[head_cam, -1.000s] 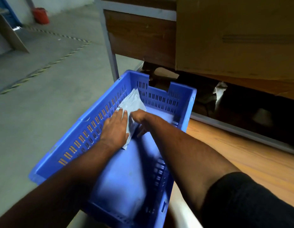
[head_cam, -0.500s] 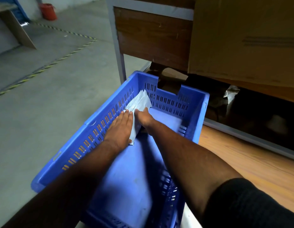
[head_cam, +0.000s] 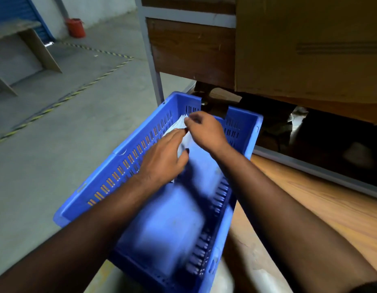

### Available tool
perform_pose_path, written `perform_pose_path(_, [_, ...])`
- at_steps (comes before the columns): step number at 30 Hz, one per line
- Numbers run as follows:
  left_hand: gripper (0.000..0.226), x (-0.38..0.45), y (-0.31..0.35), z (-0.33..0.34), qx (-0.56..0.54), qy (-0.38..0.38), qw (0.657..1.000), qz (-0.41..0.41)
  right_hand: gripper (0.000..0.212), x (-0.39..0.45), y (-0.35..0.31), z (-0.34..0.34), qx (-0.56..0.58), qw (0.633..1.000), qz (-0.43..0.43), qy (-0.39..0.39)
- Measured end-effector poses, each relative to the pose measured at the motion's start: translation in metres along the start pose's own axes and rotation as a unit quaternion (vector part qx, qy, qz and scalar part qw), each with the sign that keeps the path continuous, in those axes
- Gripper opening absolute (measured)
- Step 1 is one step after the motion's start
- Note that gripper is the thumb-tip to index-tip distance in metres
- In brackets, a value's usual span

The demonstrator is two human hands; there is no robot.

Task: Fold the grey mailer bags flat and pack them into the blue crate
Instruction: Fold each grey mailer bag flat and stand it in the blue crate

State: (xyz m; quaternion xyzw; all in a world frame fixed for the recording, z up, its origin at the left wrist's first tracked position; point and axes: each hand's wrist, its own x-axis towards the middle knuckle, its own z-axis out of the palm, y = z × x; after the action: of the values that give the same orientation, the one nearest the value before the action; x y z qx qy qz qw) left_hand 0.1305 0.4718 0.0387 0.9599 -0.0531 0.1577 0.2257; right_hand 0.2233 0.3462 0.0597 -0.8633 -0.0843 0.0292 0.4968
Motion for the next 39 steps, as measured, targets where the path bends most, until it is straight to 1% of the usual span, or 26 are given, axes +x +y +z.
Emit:
perform_pose_path(2, [0.044, -0.005, 0.03, -0.002, -0.019, 0.061, 0.998, 0.025, 0.021, -0.04, 0.001, -0.042, 0.092, 0.99, -0.078, 0.073])
perform_pose_path(3, [0.039, -0.007, 0.046, -0.001, -0.043, 0.079, 0.995, 0.045, 0.016, -0.062, 0.005, -0.061, 0.149, 0.979, -0.101, 0.095])
perform_pose_path(4, [0.036, -0.009, 0.063, 0.001, -0.071, 0.086, 0.991, 0.071, 0.015, -0.084, 0.011, -0.079, 0.206, 0.967, -0.104, 0.109])
perform_pose_path(6, [0.034, -0.012, 0.1, 0.009, -0.114, 0.071, 0.982, 0.131, 0.016, -0.13, 0.026, -0.112, 0.288, 0.946, -0.076, 0.131])
perform_pose_path(7, [0.033, -0.013, 0.12, 0.015, -0.128, 0.053, 0.978, 0.157, 0.016, -0.152, 0.036, -0.127, 0.31, 0.937, -0.068, 0.147])
perform_pose_path(9, [0.032, -0.015, 0.161, 0.032, -0.157, 0.002, 0.968, 0.195, 0.014, -0.195, 0.061, -0.155, 0.317, 0.926, -0.056, 0.196])
perform_pose_path(11, [0.032, -0.021, 0.2, 0.059, -0.169, -0.069, 0.954, 0.238, 0.015, -0.237, 0.094, -0.182, 0.288, 0.927, -0.035, 0.239])
perform_pose_path(13, [0.033, -0.034, 0.24, 0.095, -0.157, -0.13, 0.936, 0.288, 0.015, -0.278, 0.132, -0.209, 0.244, 0.932, 0.003, 0.269])
perform_pose_path(15, [0.033, -0.054, 0.281, 0.131, -0.15, -0.172, 0.918, 0.326, 0.015, -0.322, 0.172, -0.233, 0.217, 0.93, 0.054, 0.291])
perform_pose_path(17, [0.034, -0.079, 0.323, 0.165, -0.156, -0.213, 0.901, 0.344, 0.012, -0.367, 0.207, -0.254, 0.171, 0.928, 0.103, 0.313])
perform_pose_path(20, [0.036, -0.12, 0.379, 0.211, -0.166, -0.279, 0.879, 0.349, 0.011, -0.431, 0.252, -0.281, 0.029, 0.924, 0.171, 0.341])
perform_pose_path(22, [0.038, -0.146, 0.411, 0.241, -0.175, -0.309, 0.859, 0.368, 0.019, -0.468, 0.275, -0.3, -0.113, 0.905, 0.206, 0.354])
perform_pose_path(23, [0.039, -0.156, 0.421, 0.254, -0.177, -0.316, 0.852, 0.378, 0.021, -0.481, 0.284, -0.308, -0.169, 0.894, 0.209, 0.357])
perform_pose_path(24, [0.041, -0.164, 0.435, 0.266, -0.177, -0.319, 0.843, 0.395, 0.022, -0.496, 0.292, -0.318, -0.205, 0.885, 0.21, 0.363])
perform_pose_path(26, [0.043, -0.175, 0.462, 0.283, -0.177, -0.302, 0.83, 0.435, 0.022, -0.518, 0.303, -0.337, -0.232, 0.871, 0.202, 0.382])
perform_pose_path(28, [0.045, -0.18, 0.492, 0.291, -0.189, -0.253, 0.823, 0.472, 0.022, -0.535, 0.31, -0.352, -0.269, 0.854, 0.189, 0.403])
perform_pose_path(30, [0.052, -0.181, 0.524, 0.288, -0.193, -0.197, 0.816, 0.508, 0.024, -0.546, 0.313, -0.362, -0.319, 0.827, 0.193, 0.422])
perform_pose_path(32, [0.063, -0.18, 0.553, 0.285, -0.14, -0.174, 0.8, 0.556, 0.034, -0.552, 0.316, -0.372, -0.349, 0.804, 0.227, 0.424])
perform_pose_path(33, [0.066, -0.178, 0.564, 0.286, -0.09, -0.174, 0.793, 0.577, 0.043, -0.554, 0.32, -0.376, -0.357, 0.8, 0.251, 0.412])
perform_pose_path(35, [0.069, -0.173, 0.581, 0.291, -0.004, -0.182, 0.784, 0.594, 0.057, -0.558, 0.328, -0.383, -0.369, 0.795, 0.291, 0.384])
perform_pose_path(36, [0.065, -0.169, 0.587, 0.294, 0.022, -0.182, 0.778, 0.6, 0.058, -0.559, 0.331, -0.386, -0.374, 0.794, 0.298, 0.375])
perform_pose_path(37, [0.058, -0.166, 0.591, 0.295, 0.033, -0.175, 0.774, 0.608, 0.053, -0.56, 0.333, -0.389, -0.38, 0.792, 0.297, 0.373])
perform_pose_path(39, [0.039, -0.162, 0.594, 0.297, 0.017, -0.154, 0.773, 0.615, 0.037, -0.561, 0.334, -0.392, -0.392, 0.785, 0.277, 0.392])
